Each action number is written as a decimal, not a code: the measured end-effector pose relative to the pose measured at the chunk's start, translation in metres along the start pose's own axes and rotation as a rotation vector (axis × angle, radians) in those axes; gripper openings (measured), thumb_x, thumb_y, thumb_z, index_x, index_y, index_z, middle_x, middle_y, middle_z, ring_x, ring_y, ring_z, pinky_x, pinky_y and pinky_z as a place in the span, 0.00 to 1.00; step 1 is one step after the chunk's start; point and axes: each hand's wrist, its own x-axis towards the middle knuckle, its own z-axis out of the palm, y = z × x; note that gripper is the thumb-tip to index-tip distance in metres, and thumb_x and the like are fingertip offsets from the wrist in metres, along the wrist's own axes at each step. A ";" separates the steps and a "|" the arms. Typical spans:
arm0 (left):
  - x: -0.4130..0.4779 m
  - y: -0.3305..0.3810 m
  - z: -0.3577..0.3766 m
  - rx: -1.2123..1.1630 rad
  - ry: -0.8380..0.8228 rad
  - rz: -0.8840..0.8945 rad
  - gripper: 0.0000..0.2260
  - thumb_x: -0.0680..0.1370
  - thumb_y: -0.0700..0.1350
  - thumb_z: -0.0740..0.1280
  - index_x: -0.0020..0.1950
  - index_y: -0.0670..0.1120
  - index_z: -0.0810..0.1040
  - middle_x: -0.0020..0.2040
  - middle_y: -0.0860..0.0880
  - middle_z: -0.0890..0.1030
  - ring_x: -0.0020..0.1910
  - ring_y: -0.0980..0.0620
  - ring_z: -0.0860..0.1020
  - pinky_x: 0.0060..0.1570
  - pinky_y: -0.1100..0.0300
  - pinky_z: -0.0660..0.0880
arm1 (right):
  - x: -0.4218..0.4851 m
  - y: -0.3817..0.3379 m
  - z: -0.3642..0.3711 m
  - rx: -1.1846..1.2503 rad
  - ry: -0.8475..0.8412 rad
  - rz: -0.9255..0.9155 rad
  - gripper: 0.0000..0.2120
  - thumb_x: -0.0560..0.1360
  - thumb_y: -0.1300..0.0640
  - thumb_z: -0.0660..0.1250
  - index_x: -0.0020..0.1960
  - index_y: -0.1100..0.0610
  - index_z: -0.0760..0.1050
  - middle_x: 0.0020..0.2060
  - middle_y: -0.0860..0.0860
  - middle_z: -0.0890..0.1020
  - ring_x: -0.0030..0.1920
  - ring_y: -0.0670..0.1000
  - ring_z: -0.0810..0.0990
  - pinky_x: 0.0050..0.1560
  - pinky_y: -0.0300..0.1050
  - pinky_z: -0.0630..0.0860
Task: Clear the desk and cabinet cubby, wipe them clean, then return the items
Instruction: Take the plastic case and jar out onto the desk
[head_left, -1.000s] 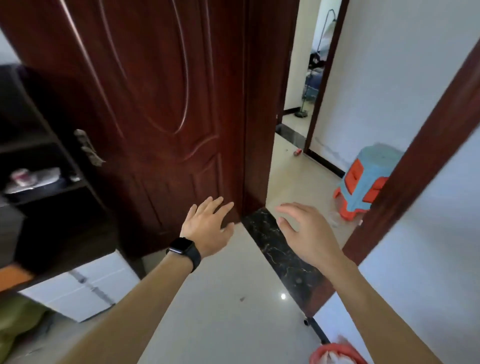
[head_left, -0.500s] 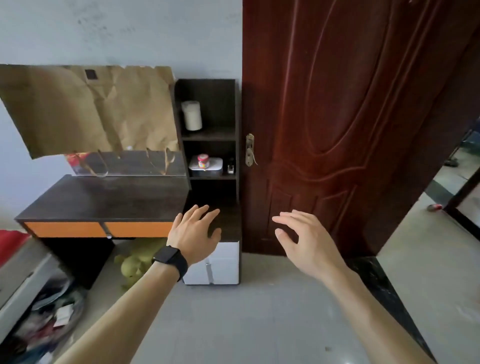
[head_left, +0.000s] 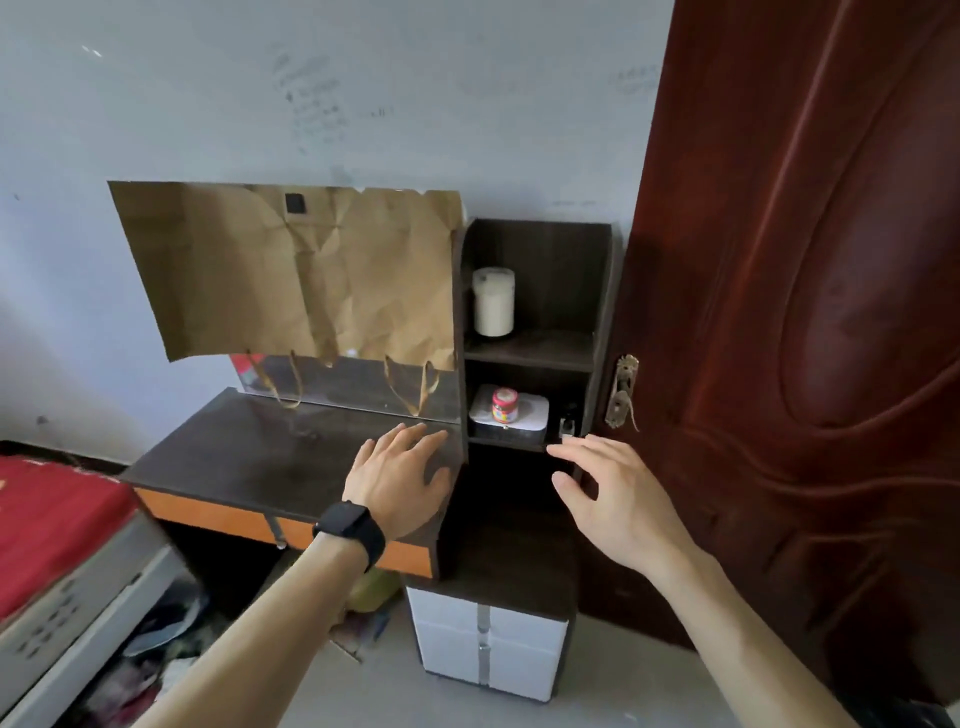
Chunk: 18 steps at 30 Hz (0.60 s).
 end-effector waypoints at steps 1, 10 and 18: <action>0.016 -0.005 -0.002 0.002 0.010 -0.012 0.24 0.79 0.57 0.60 0.76 0.59 0.65 0.76 0.53 0.66 0.77 0.50 0.60 0.74 0.51 0.58 | 0.020 0.002 0.002 0.000 0.000 -0.008 0.16 0.80 0.50 0.64 0.68 0.47 0.76 0.67 0.42 0.76 0.71 0.45 0.67 0.68 0.31 0.55; 0.146 -0.055 0.024 -0.012 -0.043 -0.029 0.23 0.79 0.57 0.59 0.74 0.59 0.66 0.76 0.54 0.67 0.76 0.51 0.61 0.73 0.52 0.58 | 0.166 0.035 0.060 0.008 -0.073 0.002 0.18 0.80 0.50 0.64 0.69 0.48 0.75 0.66 0.43 0.77 0.70 0.47 0.68 0.68 0.34 0.58; 0.264 -0.093 0.091 -0.086 -0.182 0.006 0.20 0.78 0.55 0.59 0.71 0.57 0.70 0.72 0.55 0.71 0.72 0.50 0.66 0.71 0.52 0.61 | 0.256 0.080 0.151 0.024 -0.195 0.172 0.16 0.80 0.48 0.64 0.67 0.45 0.76 0.63 0.40 0.78 0.65 0.47 0.71 0.62 0.37 0.67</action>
